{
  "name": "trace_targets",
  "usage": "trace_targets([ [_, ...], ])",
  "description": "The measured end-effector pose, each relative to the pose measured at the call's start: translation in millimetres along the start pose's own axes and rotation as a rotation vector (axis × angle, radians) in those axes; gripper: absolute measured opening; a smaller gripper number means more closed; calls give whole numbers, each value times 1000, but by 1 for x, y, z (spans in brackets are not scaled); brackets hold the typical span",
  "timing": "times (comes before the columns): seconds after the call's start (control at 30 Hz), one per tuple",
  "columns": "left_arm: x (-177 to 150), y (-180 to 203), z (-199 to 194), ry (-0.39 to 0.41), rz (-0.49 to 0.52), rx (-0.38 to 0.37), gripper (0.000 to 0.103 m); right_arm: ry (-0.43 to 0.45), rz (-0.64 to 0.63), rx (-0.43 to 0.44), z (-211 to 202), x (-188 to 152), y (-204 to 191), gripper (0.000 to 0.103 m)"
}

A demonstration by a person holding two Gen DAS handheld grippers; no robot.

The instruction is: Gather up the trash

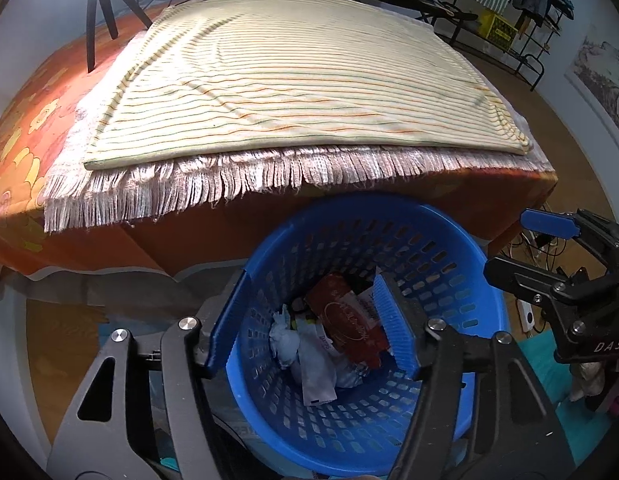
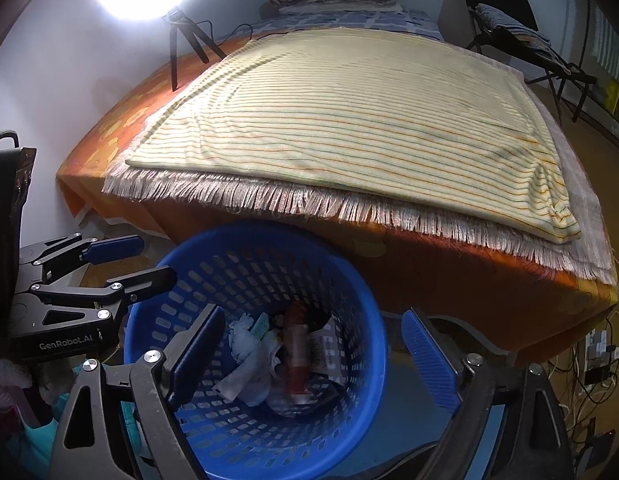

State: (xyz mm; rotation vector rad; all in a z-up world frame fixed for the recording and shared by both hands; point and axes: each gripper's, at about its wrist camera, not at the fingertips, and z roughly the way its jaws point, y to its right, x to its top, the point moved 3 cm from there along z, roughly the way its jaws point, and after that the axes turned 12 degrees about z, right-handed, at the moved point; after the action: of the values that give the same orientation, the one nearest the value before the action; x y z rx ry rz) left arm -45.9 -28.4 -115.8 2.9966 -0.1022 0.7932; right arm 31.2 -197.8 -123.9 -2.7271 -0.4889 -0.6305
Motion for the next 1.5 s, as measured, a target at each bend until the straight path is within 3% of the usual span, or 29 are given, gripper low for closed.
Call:
trace_targets([
  [0.17,1,-2,0,0,2,9,66,-12,12,3,3,0,0,92],
  [0.27,1,-2,0,4,5,14,71,-12,15,-1,3,0,0,99],
  [0.77,9,-6,-8,28,-9,20,72,17,17,-19,-5,7,2,99],
  [1.5,64,-8,-42,140,12,35,73,127,-12,-11,-42,49,3,99],
])
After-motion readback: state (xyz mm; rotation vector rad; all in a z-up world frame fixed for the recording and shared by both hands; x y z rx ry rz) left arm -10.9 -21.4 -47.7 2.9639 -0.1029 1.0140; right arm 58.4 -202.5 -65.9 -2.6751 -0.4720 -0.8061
